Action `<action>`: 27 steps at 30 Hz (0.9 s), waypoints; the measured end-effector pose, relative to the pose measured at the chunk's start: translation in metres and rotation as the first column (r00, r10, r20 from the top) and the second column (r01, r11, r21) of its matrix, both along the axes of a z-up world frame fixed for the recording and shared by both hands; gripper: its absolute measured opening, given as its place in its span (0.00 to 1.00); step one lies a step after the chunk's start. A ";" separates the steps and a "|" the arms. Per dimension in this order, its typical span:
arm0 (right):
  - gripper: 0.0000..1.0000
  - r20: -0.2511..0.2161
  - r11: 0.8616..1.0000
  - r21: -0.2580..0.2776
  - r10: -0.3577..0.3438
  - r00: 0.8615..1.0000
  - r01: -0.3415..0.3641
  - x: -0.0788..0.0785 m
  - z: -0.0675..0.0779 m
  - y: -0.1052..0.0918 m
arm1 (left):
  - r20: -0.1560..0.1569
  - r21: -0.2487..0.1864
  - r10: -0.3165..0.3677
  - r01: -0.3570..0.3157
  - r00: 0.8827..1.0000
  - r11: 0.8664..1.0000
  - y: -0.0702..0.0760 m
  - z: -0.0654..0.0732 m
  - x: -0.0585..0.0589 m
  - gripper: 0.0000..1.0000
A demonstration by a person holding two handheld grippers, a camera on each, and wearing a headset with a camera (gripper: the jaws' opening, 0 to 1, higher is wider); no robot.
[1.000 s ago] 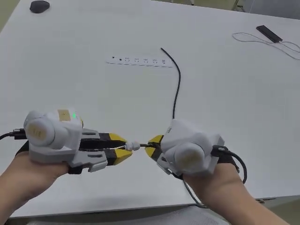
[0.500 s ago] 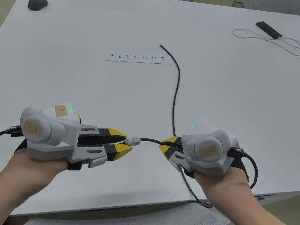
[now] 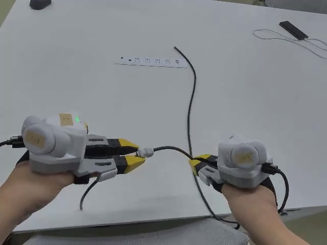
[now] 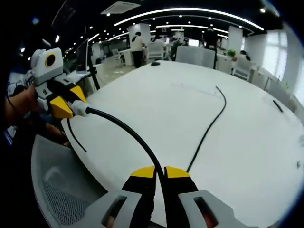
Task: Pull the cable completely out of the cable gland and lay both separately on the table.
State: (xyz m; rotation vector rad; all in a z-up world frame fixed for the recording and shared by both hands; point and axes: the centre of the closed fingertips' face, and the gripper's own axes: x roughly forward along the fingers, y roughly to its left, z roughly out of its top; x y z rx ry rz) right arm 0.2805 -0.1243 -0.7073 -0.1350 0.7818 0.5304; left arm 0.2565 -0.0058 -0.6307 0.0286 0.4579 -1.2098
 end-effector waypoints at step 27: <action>0.07 0.053 0.997 -0.083 0.001 0.999 0.004 0.001 0.003 -0.026 | -0.011 0.011 -0.010 0.010 1.000 1.000 -0.007 -0.005 -0.001 0.15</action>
